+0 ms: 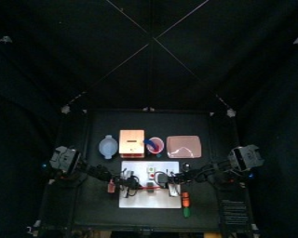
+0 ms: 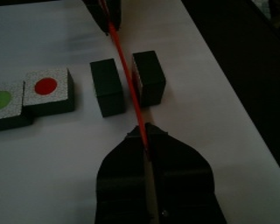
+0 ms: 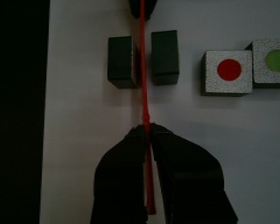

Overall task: Cut the sushi into 4 pieces with the knife
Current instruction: Cut the sushi into 4 pieces

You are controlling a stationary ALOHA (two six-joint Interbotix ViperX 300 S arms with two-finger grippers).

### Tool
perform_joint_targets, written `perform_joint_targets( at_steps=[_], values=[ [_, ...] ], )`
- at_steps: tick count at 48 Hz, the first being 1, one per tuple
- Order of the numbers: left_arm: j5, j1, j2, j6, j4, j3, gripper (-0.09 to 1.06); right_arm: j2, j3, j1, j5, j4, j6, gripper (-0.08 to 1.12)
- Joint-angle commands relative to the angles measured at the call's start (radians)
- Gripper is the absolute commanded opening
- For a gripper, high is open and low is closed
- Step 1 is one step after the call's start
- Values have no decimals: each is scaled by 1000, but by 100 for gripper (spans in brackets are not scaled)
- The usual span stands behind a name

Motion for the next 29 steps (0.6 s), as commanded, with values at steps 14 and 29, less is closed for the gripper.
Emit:
perform_joint_targets(
  at_steps=[14, 29],
  values=[
    [14, 87, 11, 15, 32, -43, 25, -12, -20, -71, -2, -29, -5, 25],
    [29, 121, -26, 15, 86, -40, 25, -26, -26, -72, -2, -41, -3, 25]
  ],
)
